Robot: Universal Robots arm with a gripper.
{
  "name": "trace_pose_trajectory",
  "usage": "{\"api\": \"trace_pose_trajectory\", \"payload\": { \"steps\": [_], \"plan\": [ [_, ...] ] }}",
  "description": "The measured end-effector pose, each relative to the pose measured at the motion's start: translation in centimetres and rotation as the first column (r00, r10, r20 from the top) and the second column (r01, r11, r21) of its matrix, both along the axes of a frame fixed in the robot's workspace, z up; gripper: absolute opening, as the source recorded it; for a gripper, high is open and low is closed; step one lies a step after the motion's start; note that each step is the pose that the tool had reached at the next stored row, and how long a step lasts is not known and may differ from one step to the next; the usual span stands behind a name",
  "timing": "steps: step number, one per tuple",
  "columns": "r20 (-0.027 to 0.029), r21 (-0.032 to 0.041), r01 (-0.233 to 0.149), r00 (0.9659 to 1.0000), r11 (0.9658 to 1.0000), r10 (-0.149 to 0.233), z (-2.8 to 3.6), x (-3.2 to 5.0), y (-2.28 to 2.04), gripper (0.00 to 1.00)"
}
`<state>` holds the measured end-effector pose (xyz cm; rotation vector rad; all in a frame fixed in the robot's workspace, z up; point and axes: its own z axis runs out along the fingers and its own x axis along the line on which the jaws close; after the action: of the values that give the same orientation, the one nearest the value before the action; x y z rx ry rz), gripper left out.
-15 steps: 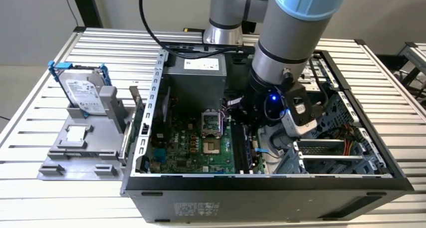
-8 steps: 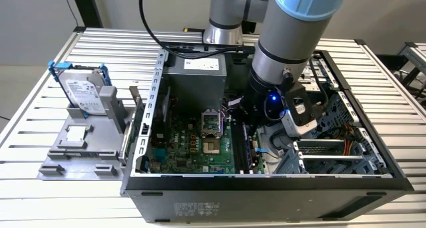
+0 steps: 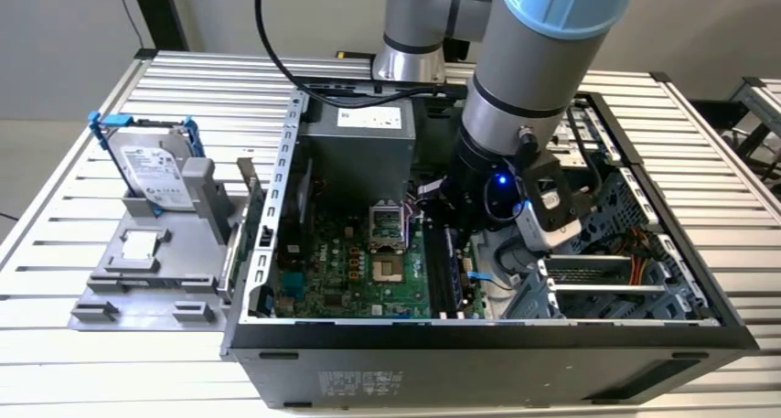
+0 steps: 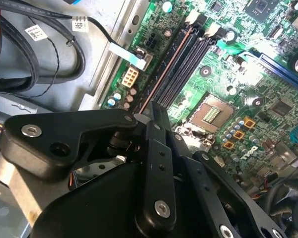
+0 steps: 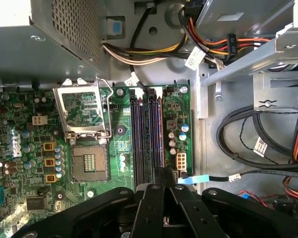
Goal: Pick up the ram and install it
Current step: 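Insert the ram into the slot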
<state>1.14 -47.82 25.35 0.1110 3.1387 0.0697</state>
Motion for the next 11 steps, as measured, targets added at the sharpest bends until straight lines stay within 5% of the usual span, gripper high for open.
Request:
{"api": "trace_pose_trajectory", "payload": {
  "steps": [6, 11],
  "plan": [
    [0.0, 0.0011, -0.001, 1.0, 1.0, 0.001, 0.0, 0.0, 0.0, 0.0],
    [0.0, 0.001, -0.047, 0.9989, 0.9989, 0.047, 0.09, 0.0, 0.0, 0.0]
  ]
}}
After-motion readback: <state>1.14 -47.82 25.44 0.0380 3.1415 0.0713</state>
